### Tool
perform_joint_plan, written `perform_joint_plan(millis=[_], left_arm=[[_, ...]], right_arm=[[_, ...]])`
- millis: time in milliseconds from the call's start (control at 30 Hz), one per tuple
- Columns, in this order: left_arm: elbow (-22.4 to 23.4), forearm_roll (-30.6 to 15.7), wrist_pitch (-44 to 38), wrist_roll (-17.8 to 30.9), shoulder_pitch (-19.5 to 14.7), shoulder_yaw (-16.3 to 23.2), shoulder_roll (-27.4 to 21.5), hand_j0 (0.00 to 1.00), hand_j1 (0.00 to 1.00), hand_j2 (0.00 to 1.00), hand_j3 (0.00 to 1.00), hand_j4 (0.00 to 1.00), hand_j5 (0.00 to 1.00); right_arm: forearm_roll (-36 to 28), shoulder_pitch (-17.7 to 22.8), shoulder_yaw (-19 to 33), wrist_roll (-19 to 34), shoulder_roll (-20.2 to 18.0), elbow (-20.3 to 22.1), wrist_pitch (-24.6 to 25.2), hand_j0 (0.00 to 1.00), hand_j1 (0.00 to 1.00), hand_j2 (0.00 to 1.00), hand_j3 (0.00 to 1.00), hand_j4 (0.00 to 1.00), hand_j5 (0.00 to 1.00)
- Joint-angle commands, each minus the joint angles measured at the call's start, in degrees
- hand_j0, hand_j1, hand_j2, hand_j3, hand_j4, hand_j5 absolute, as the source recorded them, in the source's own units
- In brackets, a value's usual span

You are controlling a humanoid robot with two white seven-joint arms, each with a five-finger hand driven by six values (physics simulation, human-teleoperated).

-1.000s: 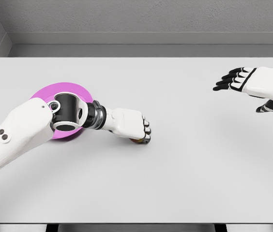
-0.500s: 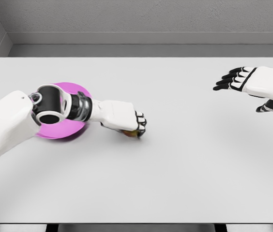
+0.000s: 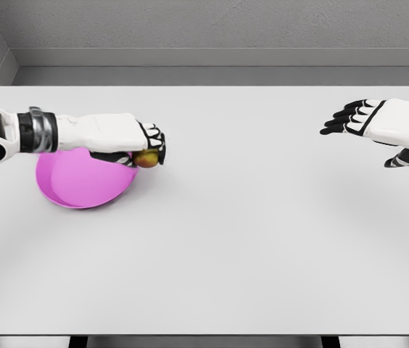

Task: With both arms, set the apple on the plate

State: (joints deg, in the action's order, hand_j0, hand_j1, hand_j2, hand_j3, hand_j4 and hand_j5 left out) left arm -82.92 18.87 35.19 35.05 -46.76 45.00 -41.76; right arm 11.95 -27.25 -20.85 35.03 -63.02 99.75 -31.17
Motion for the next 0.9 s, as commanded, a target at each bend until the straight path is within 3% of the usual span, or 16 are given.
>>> perform_joint_plan(millis=[0, 167, 367, 500, 533, 600, 633, 667, 733, 867], left_arm=[[1.8, -1.3, -0.2, 0.0, 0.0, -1.1, -2.6, 0.24, 0.24, 0.24, 0.24, 0.24, 0.24], [5.4, -1.0, -0.2, 0.0, 0.1, -1.8, -4.4, 0.25, 0.25, 0.25, 0.25, 0.25, 0.25], [6.0, 3.5, -0.2, 0.0, 0.5, -1.7, -5.3, 0.26, 0.26, 0.26, 0.26, 0.26, 0.26], [5.7, 3.8, -0.2, 0.0, 0.6, -1.6, -5.1, 0.28, 0.28, 0.28, 0.28, 0.28, 0.28], [5.6, 4.0, -0.2, 0.0, 0.9, -1.5, -5.1, 0.34, 0.34, 0.34, 0.34, 0.34, 0.34], [5.5, 4.3, -0.2, 0.0, 0.9, -1.5, -5.1, 0.63, 0.63, 0.63, 0.63, 0.63, 0.63], [5.5, 4.4, -0.2, 0.0, 0.9, -1.6, -5.1, 0.84, 0.84, 0.84, 0.84, 0.84, 0.84], [5.4, 4.5, -0.2, 0.0, 0.9, -1.6, -5.1, 0.92, 0.92, 0.92, 0.92, 0.92, 0.92], [5.4, 4.5, -0.2, 0.0, 0.9, -1.6, -5.1, 0.99, 0.99, 0.99, 0.99, 0.99, 0.99], [5.6, 3.5, -0.2, 0.0, 0.9, -1.9, -5.3, 1.0, 1.0, 1.0, 1.0, 1.0, 1.0]], right_arm=[[-0.3, 0.0, 0.0, 0.0, 0.0, 0.0, 0.1, 1.0, 1.0, 1.0, 1.0, 1.0, 1.0], [-0.3, 0.1, 0.0, 0.0, -0.1, 0.0, 0.1, 1.0, 1.0, 1.0, 1.0, 1.0, 1.0], [-0.3, 0.1, 0.0, 0.0, -0.1, -0.1, 0.1, 1.0, 1.0, 1.0, 1.0, 1.0, 1.0], [-0.3, 0.0, 0.1, 0.0, -0.1, -0.1, 0.1, 1.0, 1.0, 1.0, 1.0, 1.0, 1.0], [-0.3, 0.0, 0.1, 0.0, -0.1, -0.2, 0.1, 1.0, 1.0, 1.0, 1.0, 1.0, 1.0], [-0.3, 0.1, 0.1, 0.0, -0.1, -0.1, 0.1, 1.0, 1.0, 1.0, 1.0, 1.0, 1.0], [-0.3, 0.1, 0.1, 0.0, -0.1, -0.2, 0.1, 1.0, 1.0, 1.0, 1.0, 1.0, 1.0], [-0.3, 0.0, 0.1, 0.0, -0.1, -0.2, 0.1, 1.0, 1.0, 1.0, 1.0, 1.0, 1.0], [-0.3, 0.0, 0.1, 0.0, -0.1, -0.1, 0.1, 1.0, 1.0, 1.0, 1.0, 1.0, 1.0], [-0.3, 0.2, 0.1, 0.0, -0.2, -0.3, 0.1, 1.0, 1.0, 1.0, 1.0, 1.0, 1.0]])
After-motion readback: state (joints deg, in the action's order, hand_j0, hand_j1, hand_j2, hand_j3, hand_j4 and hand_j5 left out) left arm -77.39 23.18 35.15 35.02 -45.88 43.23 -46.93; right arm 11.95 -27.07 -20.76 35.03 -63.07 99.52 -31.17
